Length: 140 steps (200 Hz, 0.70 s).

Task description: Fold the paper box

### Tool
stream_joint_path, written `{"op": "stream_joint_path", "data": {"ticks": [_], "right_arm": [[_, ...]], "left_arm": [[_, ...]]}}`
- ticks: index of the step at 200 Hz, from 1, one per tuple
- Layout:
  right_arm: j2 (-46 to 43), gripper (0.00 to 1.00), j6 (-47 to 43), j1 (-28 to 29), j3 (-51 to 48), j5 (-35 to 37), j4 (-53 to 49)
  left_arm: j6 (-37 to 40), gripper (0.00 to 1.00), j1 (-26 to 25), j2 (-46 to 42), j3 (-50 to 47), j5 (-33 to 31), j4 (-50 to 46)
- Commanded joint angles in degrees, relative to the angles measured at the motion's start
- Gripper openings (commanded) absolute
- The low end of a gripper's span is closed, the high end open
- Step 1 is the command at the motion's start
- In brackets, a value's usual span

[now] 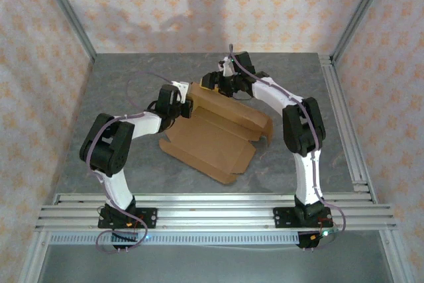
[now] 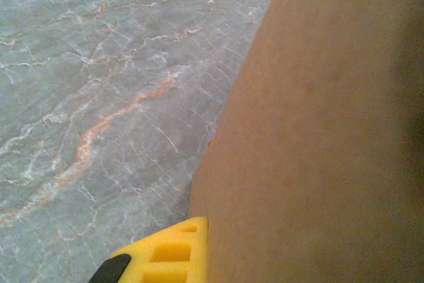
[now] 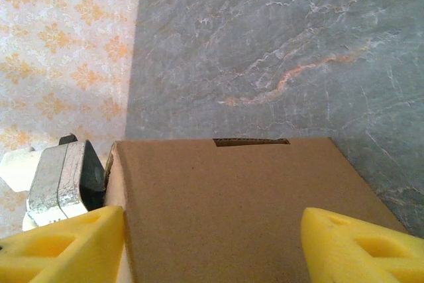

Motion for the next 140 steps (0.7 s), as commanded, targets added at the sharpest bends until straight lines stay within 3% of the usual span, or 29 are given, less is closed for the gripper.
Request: {"op": "stream_joint_path", "data": {"ticks": [1,37,102,140], "right_arm": [[-1.94,0.68,1.84,-1.86,-1.58,4.65,1.29],[-0.18,0.68,-0.65,-3.46,0.78,7.34,-3.34],[4.61,0.68,-6.83,-2.61,6.65,1.46,-11.04],[5.33,0.67,-14.81,0.01,9.53,-1.95,-18.64]], "left_arm": [[1.48,0.0,-0.22,-3.61,-2.27,2.43,1.54],[2.02,0.0,-0.28,-5.8,-3.62,5.41,3.13],[2.49,0.0,-0.28,-7.97,-5.23,6.19,3.75],[-2.84,0.0,-0.24,-7.93,-3.94,0.95,3.69]]}}
